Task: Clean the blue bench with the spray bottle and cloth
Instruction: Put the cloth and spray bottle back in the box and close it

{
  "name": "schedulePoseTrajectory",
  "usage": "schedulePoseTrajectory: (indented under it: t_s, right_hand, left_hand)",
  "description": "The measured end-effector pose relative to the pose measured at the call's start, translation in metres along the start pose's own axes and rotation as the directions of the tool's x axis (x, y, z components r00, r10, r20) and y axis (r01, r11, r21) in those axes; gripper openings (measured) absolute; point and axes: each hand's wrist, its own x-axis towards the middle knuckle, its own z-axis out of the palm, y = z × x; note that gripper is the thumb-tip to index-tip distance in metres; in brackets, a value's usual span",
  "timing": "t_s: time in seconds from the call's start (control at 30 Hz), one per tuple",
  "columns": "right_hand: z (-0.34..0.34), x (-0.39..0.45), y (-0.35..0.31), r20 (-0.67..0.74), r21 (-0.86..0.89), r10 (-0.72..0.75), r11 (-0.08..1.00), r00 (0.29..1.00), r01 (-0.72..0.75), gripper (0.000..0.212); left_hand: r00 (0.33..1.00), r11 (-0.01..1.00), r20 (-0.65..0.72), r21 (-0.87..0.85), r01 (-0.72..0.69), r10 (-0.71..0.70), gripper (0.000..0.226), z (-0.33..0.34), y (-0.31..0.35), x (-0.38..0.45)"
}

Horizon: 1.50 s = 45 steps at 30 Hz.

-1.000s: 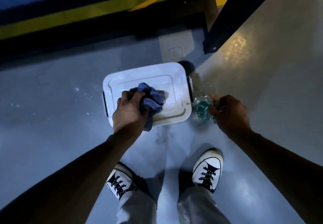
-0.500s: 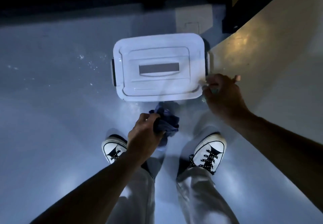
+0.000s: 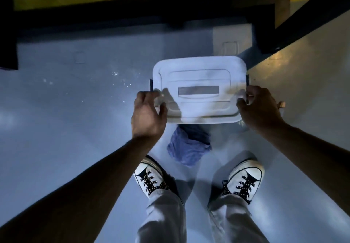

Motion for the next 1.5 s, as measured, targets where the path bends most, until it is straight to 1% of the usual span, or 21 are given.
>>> schedulePoseTrajectory:
  t_s: [0.03, 0.07, 0.13, 0.2, 0.27, 0.33, 0.4, 0.47, 0.5, 0.57, 0.63, 0.7, 0.8, 0.9, 1.0, 1.07, 1.13, 1.27, 1.37, 1.43, 1.5]
  right_hand:
    - [0.003, 0.002, -0.002, -0.001, 0.009, 0.011, 1.000, 1.000, -0.011, 0.052]
    - [0.006, 0.005, -0.003, -0.004, 0.020, 0.023, 1.000, 1.000, -0.023, 0.050]
    - [0.012, 0.008, -0.005, -0.021, 0.044, 0.050, 0.998, 0.999, -0.049, 0.037]
    - [0.017, 0.012, -0.002, -0.031, 0.031, 0.079, 0.996, 0.996, -0.078, 0.031]
    - [0.022, 0.016, 0.000, -0.045, 0.019, 0.130, 0.991, 0.990, -0.129, 0.032]
    - [0.026, 0.017, -0.002, -0.053, 0.056, 0.197, 0.979, 0.979, -0.194, 0.033]
    - [0.027, 0.015, -0.005, -0.053, 0.129, 0.264, 0.958, 0.963, -0.255, 0.034]
    - [0.026, 0.009, -0.008, -0.050, 0.223, 0.291, 0.936, 0.956, -0.273, 0.031]
    - [0.027, 0.004, -0.009, -0.048, 0.260, 0.282, 0.930, 0.958, -0.261, 0.030]
    - [0.026, -0.013, -0.008, -0.049, 0.322, 0.267, 0.916, 0.962, -0.238, 0.033]
    - [0.023, -0.035, -0.005, -0.052, 0.343, 0.251, 0.913, 0.967, -0.219, 0.039]
    - [0.020, -0.065, 0.001, -0.044, 0.343, 0.227, 0.918, 0.973, -0.199, 0.040]
    - [0.029, -0.108, 0.017, -0.002, 0.342, 0.216, 0.918, 0.976, -0.203, 0.056]
    - [0.047, -0.141, 0.048, 0.053, 0.346, 0.236, 0.907, 0.970, -0.240, 0.063]
    - [0.057, -0.162, 0.083, 0.098, 0.322, 0.260, 0.905, 0.961, -0.278, 0.062]
    - [0.057, -0.171, 0.112, 0.095, 0.312, 0.284, 0.902, 0.954, -0.300, 0.056]
    - [0.052, -0.174, 0.141, 0.084, 0.291, 0.339, 0.891, 0.937, -0.348, 0.050]
    - [0.034, -0.168, 0.201, 0.039, 0.262, 0.404, 0.879, 0.914, -0.399, 0.052]
    - [0.024, -0.155, 0.242, 0.027, 0.226, 0.434, 0.875, 0.901, -0.428, 0.054]
    - [0.020, -0.143, 0.267, 0.022, 0.222, 0.448, 0.869, 0.894, -0.441, 0.046]
    - [0.019, -0.128, 0.290, 0.014, 0.230, 0.458, 0.863, 0.889, -0.449, 0.032]
  left_hand:
    - [0.999, 0.999, 0.015, 0.004, 0.034, -0.034, 0.034, 0.002, -0.001, 0.012]
    - [0.996, 0.997, 0.035, 0.009, 0.076, -0.076, 0.039, 0.006, -0.001, 0.022]
    - [0.983, 0.986, 0.077, 0.004, 0.167, -0.167, 0.042, 0.018, -0.002, 0.035]
    - [0.970, 0.973, 0.086, -0.006, 0.231, -0.229, 0.039, 0.029, -0.003, 0.040]
    - [0.962, 0.964, 0.061, -0.024, 0.267, -0.265, 0.036, 0.033, -0.004, 0.042]
    - [0.956, 0.955, 0.056, -0.047, 0.292, -0.289, 0.036, 0.030, -0.003, 0.043]
    - [0.953, 0.951, 0.054, -0.069, 0.301, -0.297, 0.037, 0.024, -0.002, 0.041]
    - [0.956, 0.953, 0.045, -0.080, 0.293, -0.290, 0.038, 0.018, 0.001, 0.037]
    - [0.956, 0.953, 0.041, -0.087, 0.292, -0.289, 0.040, 0.014, 0.001, 0.034]
    - [0.960, 0.954, 0.053, -0.114, 0.279, -0.274, 0.043, 0.004, 0.000, 0.024]
    - [0.958, 0.947, 0.057, -0.147, 0.286, -0.280, 0.046, -0.008, -0.007, 0.006]
    - [0.948, 0.932, 0.061, -0.172, 0.319, -0.313, 0.049, -0.021, -0.013, -0.020]
    - [0.931, 0.922, 0.062, -0.129, 0.364, -0.358, 0.036, -0.031, -0.027, -0.066]
    - [0.919, 0.911, 0.050, -0.115, 0.395, -0.392, 0.027, -0.025, -0.041, -0.110]
    - [0.885, 0.881, 0.084, -0.095, 0.464, -0.457, 0.027, -0.001, -0.051, -0.147]
    - [0.878, 0.876, 0.116, -0.087, 0.474, -0.464, 0.024, 0.022, -0.047, -0.168]
    - [0.878, 0.879, 0.143, -0.082, 0.470, -0.457, 0.024, 0.050, -0.037, -0.185]
    - [0.885, 0.898, 0.224, -0.076, 0.433, -0.408, 0.038, 0.109, -0.010, -0.208]
    - [0.879, 0.907, 0.304, -0.093, 0.411, -0.367, 0.042, 0.151, 0.009, -0.211]
    - [0.879, 0.909, 0.335, -0.121, 0.398, -0.340, 0.044, 0.178, 0.022, -0.209]
    - [0.872, 0.912, 0.373, -0.134, 0.388, -0.316, 0.036, 0.206, 0.029, -0.203]
